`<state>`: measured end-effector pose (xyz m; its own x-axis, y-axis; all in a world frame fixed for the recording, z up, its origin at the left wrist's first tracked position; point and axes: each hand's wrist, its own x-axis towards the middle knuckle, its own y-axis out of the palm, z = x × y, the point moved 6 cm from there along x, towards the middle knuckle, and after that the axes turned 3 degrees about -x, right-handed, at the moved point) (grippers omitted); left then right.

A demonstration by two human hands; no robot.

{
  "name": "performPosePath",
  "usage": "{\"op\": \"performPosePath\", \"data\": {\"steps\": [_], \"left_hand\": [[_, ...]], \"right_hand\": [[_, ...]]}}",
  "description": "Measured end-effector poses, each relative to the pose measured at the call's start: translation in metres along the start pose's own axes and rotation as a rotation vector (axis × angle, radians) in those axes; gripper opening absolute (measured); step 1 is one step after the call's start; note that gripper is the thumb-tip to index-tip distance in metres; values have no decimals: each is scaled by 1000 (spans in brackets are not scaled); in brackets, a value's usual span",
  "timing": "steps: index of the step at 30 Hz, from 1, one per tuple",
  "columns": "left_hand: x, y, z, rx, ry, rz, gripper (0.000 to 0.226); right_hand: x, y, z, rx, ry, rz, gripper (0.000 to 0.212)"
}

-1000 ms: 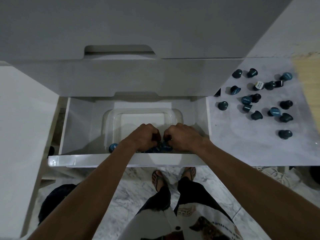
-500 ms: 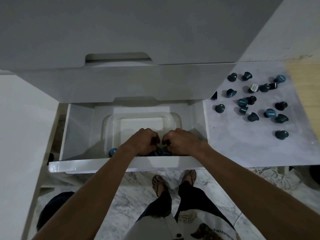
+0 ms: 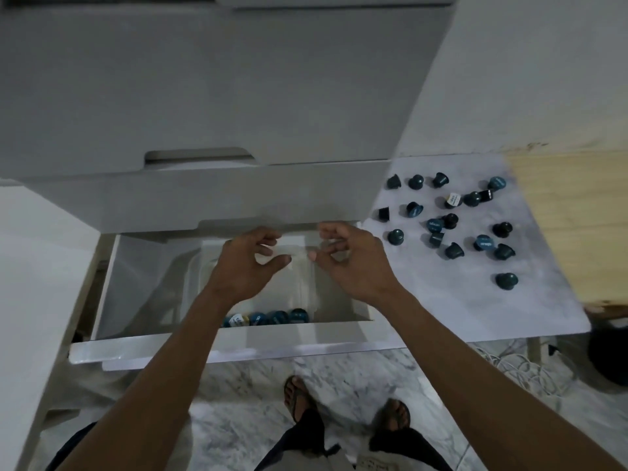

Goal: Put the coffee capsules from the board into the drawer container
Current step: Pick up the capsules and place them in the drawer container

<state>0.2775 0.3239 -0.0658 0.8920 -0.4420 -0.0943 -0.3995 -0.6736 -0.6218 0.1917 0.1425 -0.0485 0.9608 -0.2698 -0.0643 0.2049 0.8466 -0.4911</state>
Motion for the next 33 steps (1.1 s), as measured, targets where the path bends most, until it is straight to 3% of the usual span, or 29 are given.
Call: {"op": "performPosePath", "data": {"steps": [5, 11, 18, 24, 33], "left_hand": [[-4, 31, -81, -148, 73, -84, 53], [-16, 119, -179, -270, 141, -105, 50], [-30, 250, -215, -278, 84, -34, 49], [-25, 327, -215, -229, 12, 56, 45], [12, 405, -201, -128, -80, 156, 46]], "right_hand": [[-20, -80, -11, 126, -8, -148, 53], [-68, -202, -62, 128, 18, -282, 53], [-107, -310, -147, 90, 113, -349, 47], [-100, -343, -218, 20, 291, -364, 45], [-50, -317, -298, -83, 473, -239, 46]]}}
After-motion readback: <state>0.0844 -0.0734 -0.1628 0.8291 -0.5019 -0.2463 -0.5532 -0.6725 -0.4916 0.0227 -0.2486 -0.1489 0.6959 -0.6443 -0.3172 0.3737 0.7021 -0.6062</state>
